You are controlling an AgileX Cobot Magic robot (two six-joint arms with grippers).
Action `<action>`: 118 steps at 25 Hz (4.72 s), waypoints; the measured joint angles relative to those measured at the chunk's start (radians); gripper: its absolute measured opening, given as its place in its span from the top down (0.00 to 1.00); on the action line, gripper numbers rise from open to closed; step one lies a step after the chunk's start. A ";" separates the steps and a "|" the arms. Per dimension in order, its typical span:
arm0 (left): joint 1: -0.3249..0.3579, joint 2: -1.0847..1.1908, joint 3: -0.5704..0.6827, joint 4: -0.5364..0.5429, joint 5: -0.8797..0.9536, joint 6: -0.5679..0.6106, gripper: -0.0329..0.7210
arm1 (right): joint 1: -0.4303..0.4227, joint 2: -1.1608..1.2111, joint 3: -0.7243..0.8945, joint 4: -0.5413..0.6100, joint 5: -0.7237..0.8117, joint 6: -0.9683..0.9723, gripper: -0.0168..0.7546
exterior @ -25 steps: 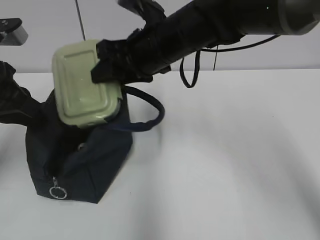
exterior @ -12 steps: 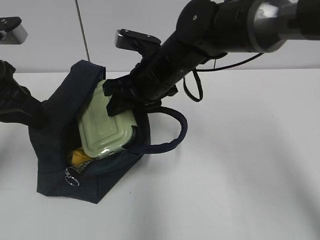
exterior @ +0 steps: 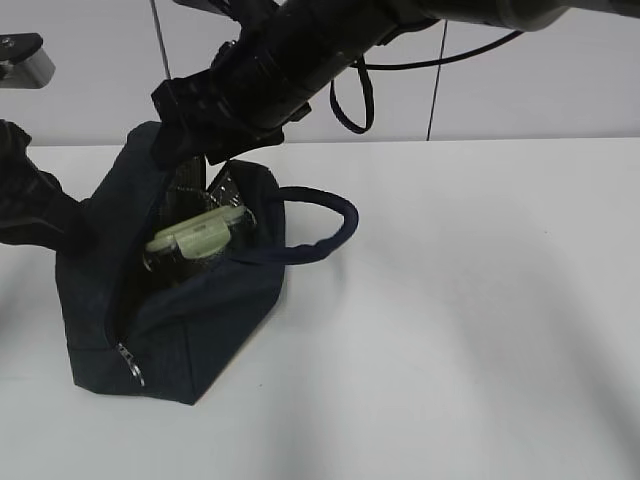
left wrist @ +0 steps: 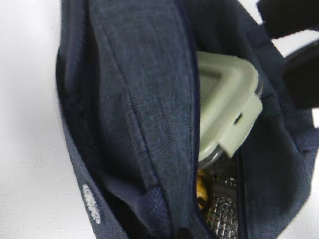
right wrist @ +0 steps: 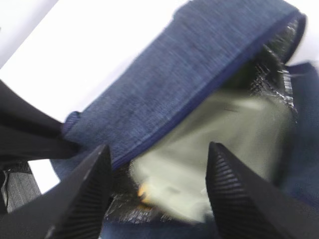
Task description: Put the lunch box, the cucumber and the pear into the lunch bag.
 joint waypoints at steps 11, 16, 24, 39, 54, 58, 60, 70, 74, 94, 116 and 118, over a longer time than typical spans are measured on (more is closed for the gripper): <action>0.000 0.000 0.000 0.000 0.002 0.000 0.95 | 0.000 -0.002 -0.021 -0.341 0.142 0.295 0.38; 0.000 0.000 0.000 0.000 0.003 0.000 0.95 | 0.000 0.007 -0.021 -0.352 0.182 0.339 0.38; 0.000 0.000 0.000 0.000 0.003 0.000 0.95 | 0.000 0.111 -0.020 -0.356 0.162 0.330 0.55; -0.136 0.103 -0.125 0.000 0.007 -0.044 0.95 | -0.137 -0.122 0.195 -0.370 0.168 0.267 0.96; -0.199 0.129 -0.160 -0.019 -0.042 -0.071 0.50 | -0.139 -0.261 0.427 -0.142 -0.032 0.014 0.33; -0.199 0.056 -0.159 -0.019 -0.071 -0.071 0.47 | -0.139 -0.330 0.427 -0.142 -0.046 -0.003 0.31; -0.199 0.027 -0.152 -0.020 -0.091 -0.071 0.47 | -0.133 -0.379 0.450 -0.135 -0.069 -0.024 0.32; -0.199 -0.226 0.202 -0.128 -0.369 0.102 0.46 | 0.135 -0.751 1.030 0.337 -0.599 -0.493 0.33; -0.199 -0.307 0.336 -0.194 -0.472 0.189 0.46 | 0.263 -0.759 1.178 0.632 -0.783 -0.804 0.36; -0.199 -0.360 0.419 -0.231 -0.506 0.206 0.49 | 0.353 -0.479 1.192 0.822 -0.838 -0.942 0.45; -0.199 -0.360 0.419 -0.240 -0.504 0.207 0.59 | 0.394 -0.479 1.190 0.186 -0.920 -0.269 0.45; -0.199 -0.360 0.419 -0.240 -0.503 0.207 0.60 | 0.424 -0.479 1.197 -0.073 -0.995 0.022 0.45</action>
